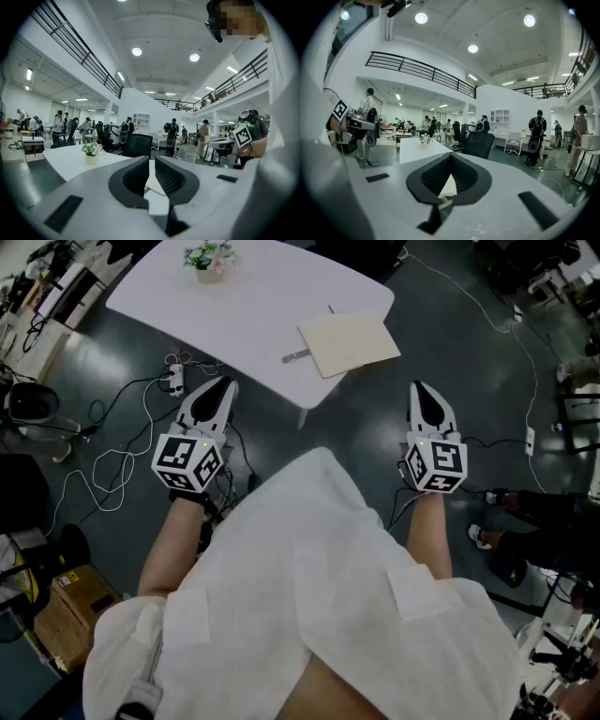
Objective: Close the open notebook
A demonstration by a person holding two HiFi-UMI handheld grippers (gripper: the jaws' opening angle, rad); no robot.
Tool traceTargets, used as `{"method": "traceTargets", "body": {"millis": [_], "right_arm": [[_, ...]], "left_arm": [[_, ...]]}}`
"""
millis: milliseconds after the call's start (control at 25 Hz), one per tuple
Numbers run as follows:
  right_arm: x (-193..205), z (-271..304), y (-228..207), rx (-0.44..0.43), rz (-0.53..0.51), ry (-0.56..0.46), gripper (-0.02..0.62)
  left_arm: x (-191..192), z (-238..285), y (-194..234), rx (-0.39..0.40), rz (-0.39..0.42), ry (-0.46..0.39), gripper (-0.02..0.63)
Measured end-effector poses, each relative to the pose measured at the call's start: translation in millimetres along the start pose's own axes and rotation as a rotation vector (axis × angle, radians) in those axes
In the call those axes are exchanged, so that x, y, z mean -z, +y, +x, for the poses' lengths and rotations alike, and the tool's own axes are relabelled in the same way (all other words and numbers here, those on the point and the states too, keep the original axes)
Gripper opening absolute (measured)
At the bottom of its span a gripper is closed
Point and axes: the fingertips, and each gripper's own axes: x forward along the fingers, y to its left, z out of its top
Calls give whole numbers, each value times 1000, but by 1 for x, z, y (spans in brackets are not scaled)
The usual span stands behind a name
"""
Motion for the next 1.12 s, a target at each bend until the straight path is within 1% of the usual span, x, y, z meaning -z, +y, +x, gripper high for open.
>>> {"method": "traceTargets", "body": {"millis": [440, 640, 800, 920, 1000, 1040, 1120], "right_arm": [[4, 2, -4, -14, -1, 15, 0], [21, 6, -3, -42, 83, 48, 3], [42, 16, -10, -10, 120, 104, 5], [58, 29, -14, -17, 131, 163, 6], [69, 41, -17, -37, 135, 203, 86], [75, 48, -21, -45, 134, 222, 103], [86, 63, -31, -54, 131, 255, 109]], "left_arm": [[3, 1, -3, -4, -12, 9, 34], [7, 2, 0, -6, -25, 15, 34], [12, 4, 5, -9, -34, 29, 34], [16, 8, 10, -11, -39, 44, 34], [19, 15, 12, -13, -46, 55, 34], [21, 20, 13, -15, -49, 59, 34], [23, 33, 14, -19, -55, 68, 34]]}}
